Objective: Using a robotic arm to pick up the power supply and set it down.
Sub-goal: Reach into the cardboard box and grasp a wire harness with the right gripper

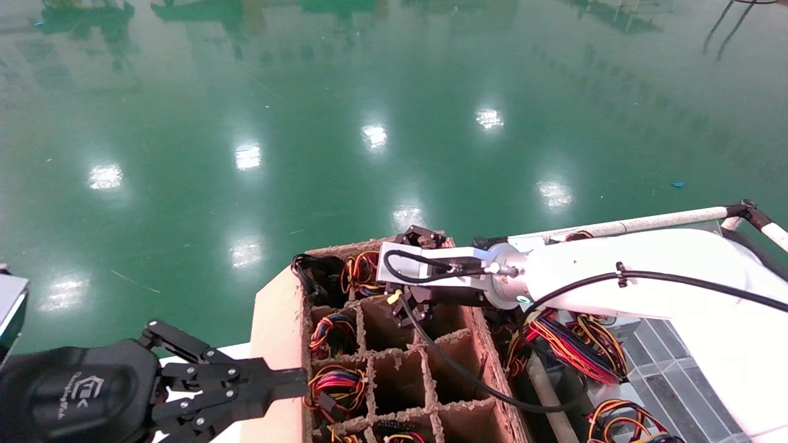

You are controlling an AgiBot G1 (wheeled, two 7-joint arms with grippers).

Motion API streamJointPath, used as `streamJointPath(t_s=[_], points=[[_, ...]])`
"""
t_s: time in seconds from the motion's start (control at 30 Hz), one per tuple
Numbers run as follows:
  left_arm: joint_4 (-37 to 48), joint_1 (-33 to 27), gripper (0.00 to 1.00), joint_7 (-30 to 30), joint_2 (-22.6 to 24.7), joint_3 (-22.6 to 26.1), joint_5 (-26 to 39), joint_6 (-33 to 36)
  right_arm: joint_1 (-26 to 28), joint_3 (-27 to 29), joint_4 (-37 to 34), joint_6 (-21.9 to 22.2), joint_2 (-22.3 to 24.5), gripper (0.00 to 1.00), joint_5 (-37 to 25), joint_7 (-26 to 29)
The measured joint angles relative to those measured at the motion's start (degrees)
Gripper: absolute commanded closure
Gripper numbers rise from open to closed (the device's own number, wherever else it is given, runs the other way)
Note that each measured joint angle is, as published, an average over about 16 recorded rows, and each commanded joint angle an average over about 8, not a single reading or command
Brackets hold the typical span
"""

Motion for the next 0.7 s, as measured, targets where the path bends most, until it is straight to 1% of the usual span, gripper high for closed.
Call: streamJointPath(t_s=[0.03, 0.07, 0.7], points=[[0.0, 0.0, 0.02, 0.0, 0.0, 0.0, 0.0, 0.0, 0.0, -0.1, -0.3, 0.2, -0.2, 1.0, -0.2, -0.1], [0.0, 0.0, 0.0, 0.0, 0.0, 0.0, 0.0, 0.0, 0.1, -0.1, -0.5, 0.3, -0.3, 1.0, -0.3, -0.2], [0.0, 0.0, 0.0, 0.0, 0.0, 0.0, 0.0, 0.0, 0.3, -0.2, -4.5, 2.6, -2.6, 1.0, -0.4, -2.6]])
